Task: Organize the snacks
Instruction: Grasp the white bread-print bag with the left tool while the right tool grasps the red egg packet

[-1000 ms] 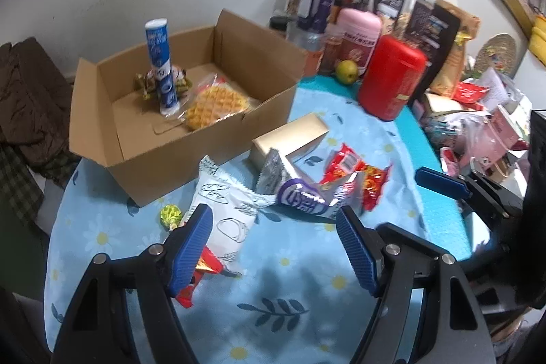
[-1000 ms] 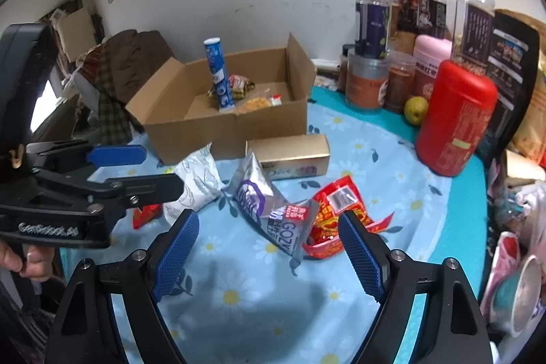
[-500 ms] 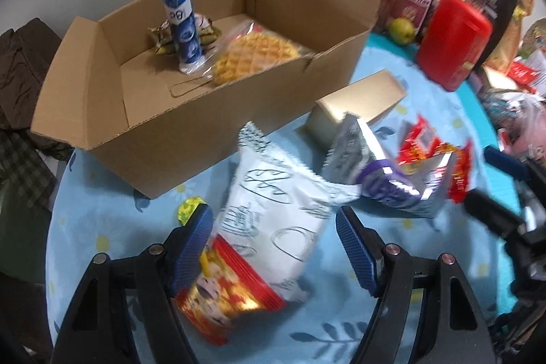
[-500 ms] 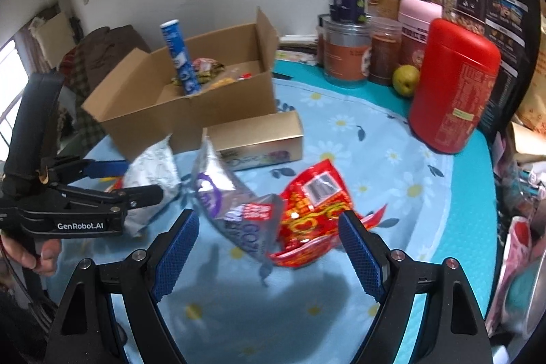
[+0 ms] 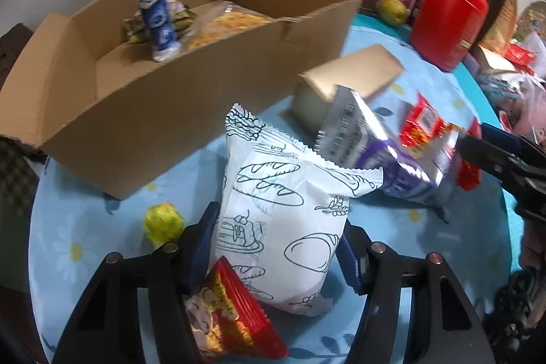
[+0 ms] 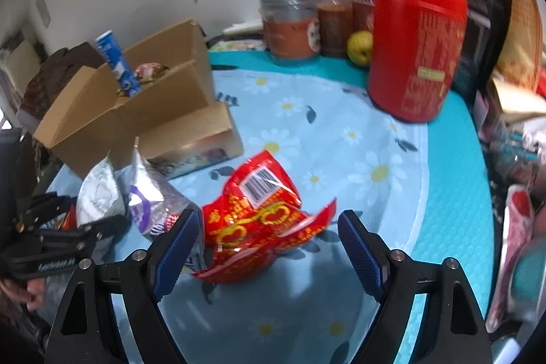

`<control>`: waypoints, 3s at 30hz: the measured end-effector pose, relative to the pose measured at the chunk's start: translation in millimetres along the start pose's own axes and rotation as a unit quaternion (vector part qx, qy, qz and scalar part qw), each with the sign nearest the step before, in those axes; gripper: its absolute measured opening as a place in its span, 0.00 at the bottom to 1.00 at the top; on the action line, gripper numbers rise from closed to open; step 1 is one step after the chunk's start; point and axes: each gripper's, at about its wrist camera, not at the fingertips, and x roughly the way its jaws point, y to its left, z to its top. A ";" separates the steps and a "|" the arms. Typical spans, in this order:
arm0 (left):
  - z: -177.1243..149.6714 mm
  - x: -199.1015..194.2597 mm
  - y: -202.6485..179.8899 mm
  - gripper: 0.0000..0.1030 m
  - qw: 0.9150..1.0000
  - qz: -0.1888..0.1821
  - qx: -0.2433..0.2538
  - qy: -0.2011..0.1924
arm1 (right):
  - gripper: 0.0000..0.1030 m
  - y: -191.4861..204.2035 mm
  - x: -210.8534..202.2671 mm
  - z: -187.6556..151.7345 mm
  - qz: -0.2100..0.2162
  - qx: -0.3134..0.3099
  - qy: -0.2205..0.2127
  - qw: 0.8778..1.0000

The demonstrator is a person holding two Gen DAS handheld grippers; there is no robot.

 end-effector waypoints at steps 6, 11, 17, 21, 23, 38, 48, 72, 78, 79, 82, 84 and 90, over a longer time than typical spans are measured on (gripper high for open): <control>-5.7 -5.6 -20.5 0.60 0.999 -0.034 0.016 0.010 | 0.77 -9.7 17.5 -5.4 0.039 0.027 0.037 0.998; -11.6 -7.5 -29.8 0.60 0.999 -0.030 0.021 0.008 | 0.61 -6.6 19.9 -7.3 0.052 0.035 0.032 0.997; -19.0 -10.6 -35.3 0.60 0.999 -0.042 0.015 0.012 | 0.42 -3.2 -2.9 -8.2 0.057 0.022 0.012 0.998; -28.1 -15.9 -44.1 0.60 0.998 -0.058 0.020 0.016 | 0.39 -2.6 -15.0 -16.0 0.056 0.014 0.013 0.998; -33.0 -19.6 -48.0 0.60 0.997 -0.065 0.023 0.017 | 0.35 -5.9 -23.1 -21.7 0.065 0.021 0.017 0.998; -60.0 -41.8 -67.1 0.60 0.995 -0.100 0.023 0.021 | 0.33 -19.8 -61.3 -70.2 0.092 0.057 0.072 0.992; -60.3 -34.5 -68.4 0.60 0.995 -0.099 0.018 0.021 | 0.80 9.5 -51.5 -77.3 0.044 -0.024 0.097 0.994; -64.5 -20.7 -79.3 0.61 0.998 -0.025 0.054 0.022 | 0.88 28.9 -17.0 -75.5 -0.032 -0.204 0.109 0.972; -65.7 -21.9 -77.5 0.61 0.998 -0.027 0.051 0.007 | 0.71 16.4 -28.0 -76.3 -0.045 -0.183 0.095 0.977; -66.0 -22.7 -76.8 0.55 0.998 -0.028 0.048 0.005 | 0.71 15.9 -29.6 -77.3 -0.047 -0.182 0.092 0.978; -66.2 -25.1 -72.8 0.54 0.999 -0.031 0.039 0.002 | 0.71 17.9 -35.9 -79.3 -0.050 -0.183 0.076 0.979; -67.1 -26.7 -72.5 0.54 0.999 -0.031 0.039 0.002 | 0.71 18.1 -40.2 -78.9 -0.048 -0.175 0.068 0.981; -70.8 -39.2 -69.6 0.53 0.998 -0.043 0.035 -0.008 | 0.71 16.6 -56.6 -79.0 -0.044 -0.158 0.054 0.985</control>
